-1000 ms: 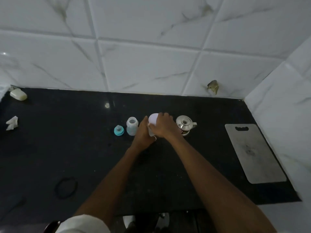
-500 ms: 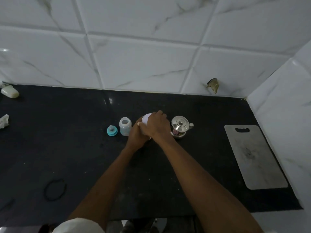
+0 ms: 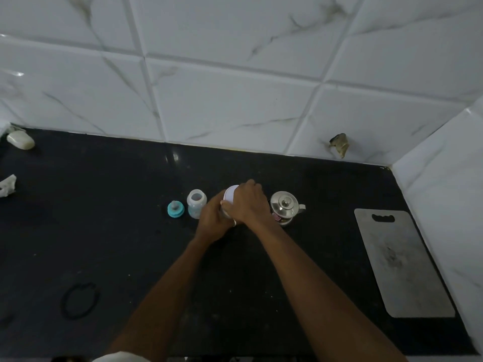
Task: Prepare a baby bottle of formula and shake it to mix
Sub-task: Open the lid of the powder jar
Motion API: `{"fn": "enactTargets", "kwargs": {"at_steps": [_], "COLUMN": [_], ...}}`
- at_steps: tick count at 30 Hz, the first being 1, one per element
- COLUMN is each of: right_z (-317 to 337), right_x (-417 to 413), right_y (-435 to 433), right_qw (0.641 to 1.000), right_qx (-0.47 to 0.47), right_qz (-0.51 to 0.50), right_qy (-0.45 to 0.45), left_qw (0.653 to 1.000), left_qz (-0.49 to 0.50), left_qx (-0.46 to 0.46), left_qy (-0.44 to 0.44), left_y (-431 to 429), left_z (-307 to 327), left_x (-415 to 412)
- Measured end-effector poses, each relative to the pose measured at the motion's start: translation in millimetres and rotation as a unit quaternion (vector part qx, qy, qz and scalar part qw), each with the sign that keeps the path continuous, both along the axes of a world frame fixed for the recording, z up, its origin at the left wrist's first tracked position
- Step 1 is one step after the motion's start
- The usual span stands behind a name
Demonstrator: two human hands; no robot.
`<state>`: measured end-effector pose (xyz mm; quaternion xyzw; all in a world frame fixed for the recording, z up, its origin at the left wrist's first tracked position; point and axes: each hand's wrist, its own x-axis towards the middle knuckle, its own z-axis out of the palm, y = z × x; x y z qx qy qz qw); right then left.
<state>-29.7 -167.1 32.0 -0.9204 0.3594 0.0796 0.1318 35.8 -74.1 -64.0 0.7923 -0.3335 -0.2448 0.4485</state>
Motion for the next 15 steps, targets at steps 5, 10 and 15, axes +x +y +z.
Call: {"fn": "enactTargets", "kwargs": {"at_steps": [5,10,15], "right_z": [3,13,16], "right_x": [-2,2,10], "right_y": [-8,-22,-23], "right_qw": [0.999,0.984,0.969], "right_qx": [0.016,0.041,0.073], "right_qz": [0.049,0.154,0.198], "right_qy": [0.016,0.075,0.125], "left_qw": [0.999,0.998,0.999], "left_qz": [-0.018,-0.047,-0.037], "left_qx": [0.036,0.037,0.016], "left_qy": [-0.007,-0.005,0.016], "left_y": [-5,-2,0], "left_z": [-8,-1,5], "left_x": [3,9,10]}}
